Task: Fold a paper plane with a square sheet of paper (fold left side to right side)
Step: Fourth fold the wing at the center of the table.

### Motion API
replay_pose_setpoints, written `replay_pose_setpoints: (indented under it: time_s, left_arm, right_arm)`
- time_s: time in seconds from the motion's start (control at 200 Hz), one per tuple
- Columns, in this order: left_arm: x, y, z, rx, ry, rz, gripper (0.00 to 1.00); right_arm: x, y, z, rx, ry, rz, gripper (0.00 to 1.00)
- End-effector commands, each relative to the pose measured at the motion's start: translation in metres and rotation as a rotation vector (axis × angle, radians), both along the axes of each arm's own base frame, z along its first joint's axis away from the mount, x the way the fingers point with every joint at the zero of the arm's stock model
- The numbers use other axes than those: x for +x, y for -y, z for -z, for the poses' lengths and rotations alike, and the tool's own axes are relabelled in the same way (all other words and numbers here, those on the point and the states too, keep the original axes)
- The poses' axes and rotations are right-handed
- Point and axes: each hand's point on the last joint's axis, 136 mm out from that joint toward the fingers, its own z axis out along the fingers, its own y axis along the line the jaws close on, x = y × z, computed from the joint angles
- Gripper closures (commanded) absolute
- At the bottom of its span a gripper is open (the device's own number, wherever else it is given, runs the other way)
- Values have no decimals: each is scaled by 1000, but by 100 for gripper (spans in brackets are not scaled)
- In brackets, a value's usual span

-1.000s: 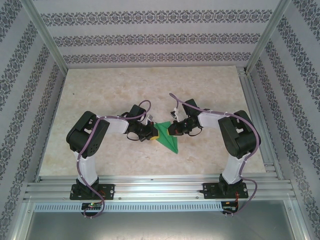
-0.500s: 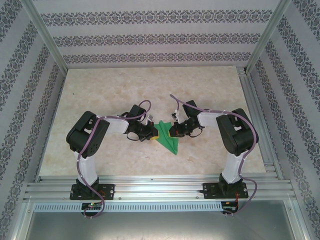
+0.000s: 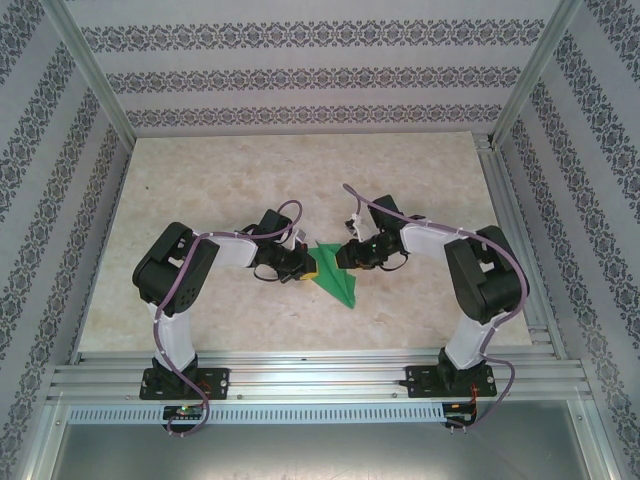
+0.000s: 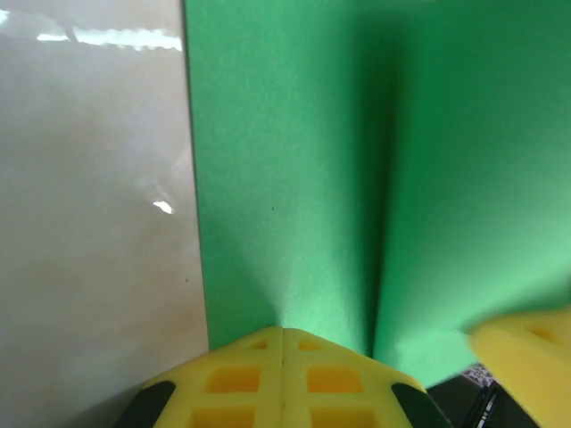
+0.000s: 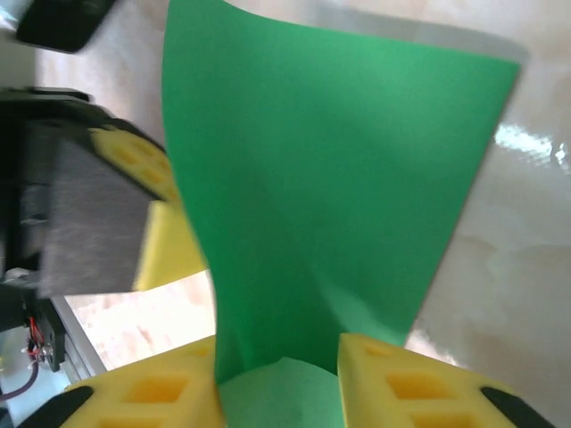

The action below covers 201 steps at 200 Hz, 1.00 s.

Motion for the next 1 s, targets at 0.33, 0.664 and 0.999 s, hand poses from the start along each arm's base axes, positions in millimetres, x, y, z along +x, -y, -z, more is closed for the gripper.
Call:
replay_pose_setpoints:
  time_s: [0.33, 0.664, 0.999]
  left_arm:
    - [-10, -30, 54, 202, -73, -50, 98]
    - [-7, -27, 52, 200, -73, -40, 98]
    - [-7, -27, 52, 198, -71, -40, 98]
  right_arm:
    - [-39, 19, -26, -387, 256, 2, 33]
    - [-81, 15, -22, -541, 363, -52, 43]
    - [-84, 0, 4, -554, 326, -102, 49]
